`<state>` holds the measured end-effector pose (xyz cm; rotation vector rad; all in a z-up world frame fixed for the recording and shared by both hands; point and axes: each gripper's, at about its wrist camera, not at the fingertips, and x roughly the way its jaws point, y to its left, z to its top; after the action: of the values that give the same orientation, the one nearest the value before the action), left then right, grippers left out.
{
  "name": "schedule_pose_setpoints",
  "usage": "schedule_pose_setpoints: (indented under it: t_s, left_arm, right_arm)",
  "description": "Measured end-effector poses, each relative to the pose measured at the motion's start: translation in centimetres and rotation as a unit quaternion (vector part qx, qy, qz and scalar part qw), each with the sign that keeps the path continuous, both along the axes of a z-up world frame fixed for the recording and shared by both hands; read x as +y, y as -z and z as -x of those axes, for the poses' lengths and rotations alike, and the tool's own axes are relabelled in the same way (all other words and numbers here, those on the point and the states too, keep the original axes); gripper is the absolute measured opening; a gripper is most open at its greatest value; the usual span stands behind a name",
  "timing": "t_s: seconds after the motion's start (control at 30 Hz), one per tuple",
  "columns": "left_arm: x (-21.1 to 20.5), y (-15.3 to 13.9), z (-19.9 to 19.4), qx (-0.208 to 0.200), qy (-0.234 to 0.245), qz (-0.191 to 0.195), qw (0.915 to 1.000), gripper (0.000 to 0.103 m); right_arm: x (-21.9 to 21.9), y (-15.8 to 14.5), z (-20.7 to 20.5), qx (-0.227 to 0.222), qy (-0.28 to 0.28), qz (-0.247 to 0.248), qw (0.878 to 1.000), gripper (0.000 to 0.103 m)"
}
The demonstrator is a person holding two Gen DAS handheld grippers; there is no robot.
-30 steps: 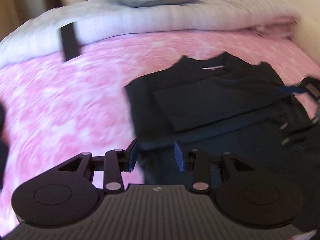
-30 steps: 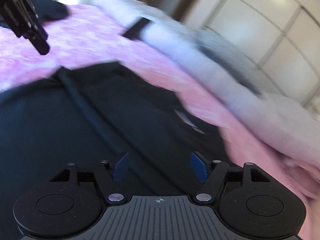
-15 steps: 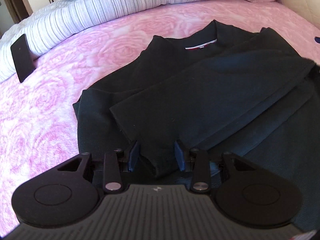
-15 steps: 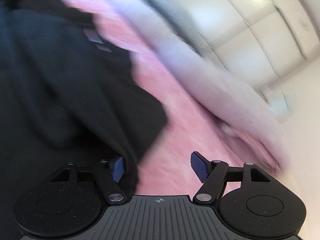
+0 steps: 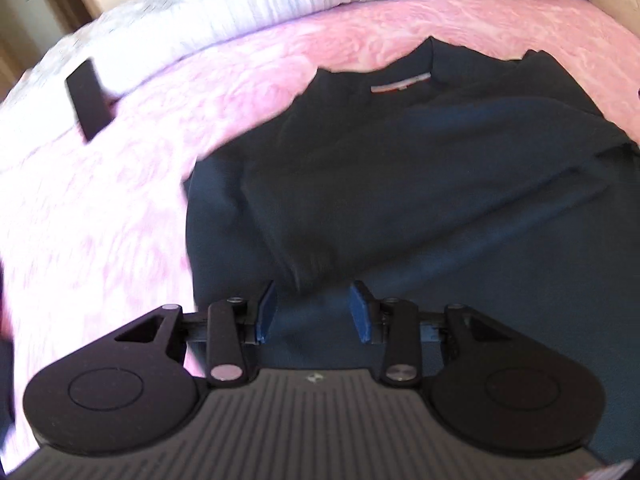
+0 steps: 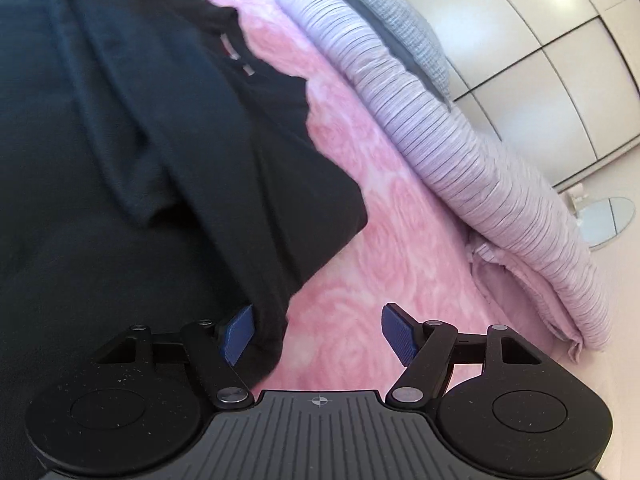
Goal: Fold clothes
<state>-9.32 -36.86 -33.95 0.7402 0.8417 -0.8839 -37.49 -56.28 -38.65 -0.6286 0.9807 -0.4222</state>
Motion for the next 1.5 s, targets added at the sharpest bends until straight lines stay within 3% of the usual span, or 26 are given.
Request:
schedule_pose_setpoints:
  t_s: [0.07,0.2,0.37,0.5,0.7,0.83,0.93,1.03,1.1,1.27,1.43,1.5]
  left_arm:
    - [1.9,0.2,1.9,0.011,-0.017,-0.019,0.9996,0.035]
    - [5.7,0.3,6.3,0.029,-0.016,-0.058,0.9978,0.035]
    - [10.9,-1.8,10.5,0.041,-0.014,-0.041,0.9982,0.039]
    - [15.4,-1.2,12.2,0.042,-0.018,-0.046,0.9979,0.039]
    - [21.4,-0.9,14.5,-0.045,0.049,-0.051,0.9965,0.040]
    - [24.9,-0.6,17.4,-0.100,0.151,-0.060,0.9817,0.043]
    - [27.1,0.4,19.7,-0.110,0.200,-0.065,0.9714,0.045]
    - [28.2,1.6,21.8,-0.120,0.227,-0.067,0.9642,0.045]
    - [28.0,2.4,23.0,-0.122,0.237,-0.063,0.9619,0.045]
    - [25.2,4.1,26.3,-0.147,0.280,-0.053,0.9470,0.045]
    - [22.9,5.1,28.3,-0.180,0.310,-0.059,0.9317,0.045]
    - [23.0,5.2,28.9,-0.186,0.336,-0.057,0.9216,0.045]
  right_arm:
    - [0.0,0.5,1.0,0.030,0.011,-0.028,0.999,0.069]
    - [0.8,-0.8,3.5,0.051,0.002,-0.032,0.998,0.069]
    - [3.7,-5.5,6.8,0.013,0.004,-0.079,0.997,0.069]
    - [8.8,-7.4,9.7,0.021,-0.008,-0.103,0.994,0.069]
    - [17.3,-9.6,14.2,0.027,-0.011,-0.134,0.991,0.069]
    - [22.4,-12.0,16.3,0.031,-0.034,-0.163,0.986,0.069]
    - [26.4,-13.1,18.0,0.043,-0.081,-0.169,0.981,0.069]
    - [29.0,-12.3,18.9,0.054,-0.124,-0.160,0.978,0.069]
    - [29.5,-10.2,19.2,0.065,-0.134,-0.163,0.975,0.069]
    - [29.1,-4.9,19.4,0.094,-0.144,-0.159,0.972,0.069]
    - [27.3,-2.5,19.4,0.095,-0.144,-0.154,0.973,0.069]
    - [26.7,-2.0,19.3,0.091,-0.142,-0.153,0.974,0.069]
